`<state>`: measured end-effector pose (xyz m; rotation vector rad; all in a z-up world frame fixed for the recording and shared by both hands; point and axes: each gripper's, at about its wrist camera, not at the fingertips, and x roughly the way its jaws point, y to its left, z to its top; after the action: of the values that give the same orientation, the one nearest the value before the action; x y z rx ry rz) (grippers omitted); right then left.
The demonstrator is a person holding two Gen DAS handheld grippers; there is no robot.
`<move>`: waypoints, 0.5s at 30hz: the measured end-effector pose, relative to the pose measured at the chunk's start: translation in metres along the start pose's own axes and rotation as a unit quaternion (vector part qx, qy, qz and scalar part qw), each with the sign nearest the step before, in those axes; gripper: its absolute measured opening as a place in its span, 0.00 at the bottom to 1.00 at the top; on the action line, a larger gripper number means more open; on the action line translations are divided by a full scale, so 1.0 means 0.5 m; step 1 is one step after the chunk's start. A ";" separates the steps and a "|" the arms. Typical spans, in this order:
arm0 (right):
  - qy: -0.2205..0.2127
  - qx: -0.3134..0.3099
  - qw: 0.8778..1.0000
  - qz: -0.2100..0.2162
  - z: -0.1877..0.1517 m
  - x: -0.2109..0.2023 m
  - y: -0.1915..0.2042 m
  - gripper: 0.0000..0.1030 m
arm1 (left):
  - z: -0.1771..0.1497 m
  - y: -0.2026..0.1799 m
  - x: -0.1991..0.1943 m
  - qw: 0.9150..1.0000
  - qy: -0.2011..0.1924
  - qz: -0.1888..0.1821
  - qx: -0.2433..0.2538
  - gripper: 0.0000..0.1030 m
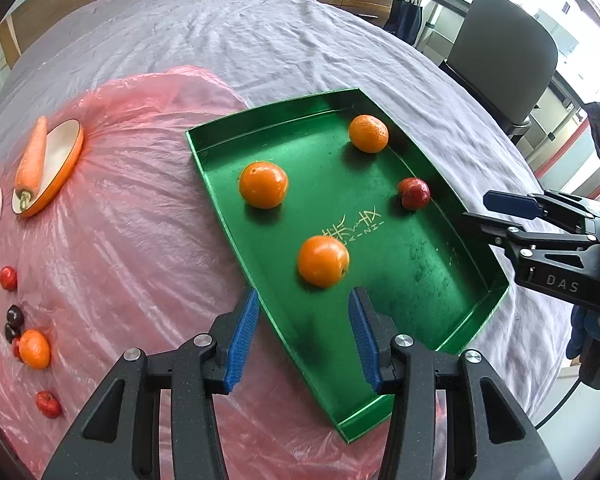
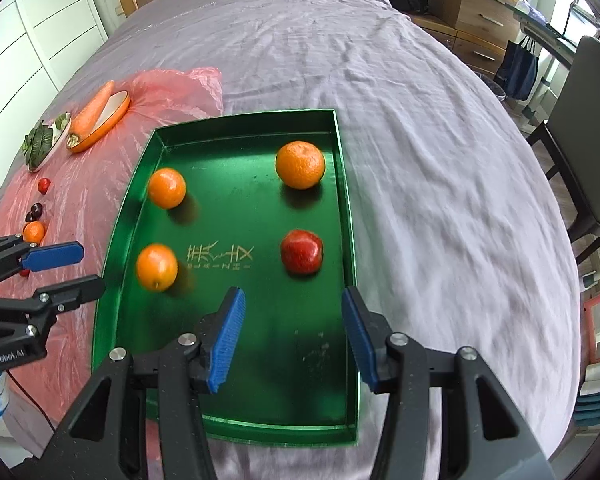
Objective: Organize fruits
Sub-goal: 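Open the left tool to drop the tangerine while the right tool releases the tomato, then withdraw both open tools from the green tray toward the remaining fruit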
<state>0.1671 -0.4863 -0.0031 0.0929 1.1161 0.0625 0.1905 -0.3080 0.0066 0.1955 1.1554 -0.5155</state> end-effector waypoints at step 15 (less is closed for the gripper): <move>0.036 -0.014 0.999 0.008 -0.091 -0.080 0.084 0.81 | -0.110 0.068 -0.083 1.000 0.003 0.008 -0.017 0.40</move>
<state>0.1086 -0.4465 0.0172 0.0750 1.1856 0.0973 0.1494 -0.2445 0.0184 0.1773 1.1674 -0.4817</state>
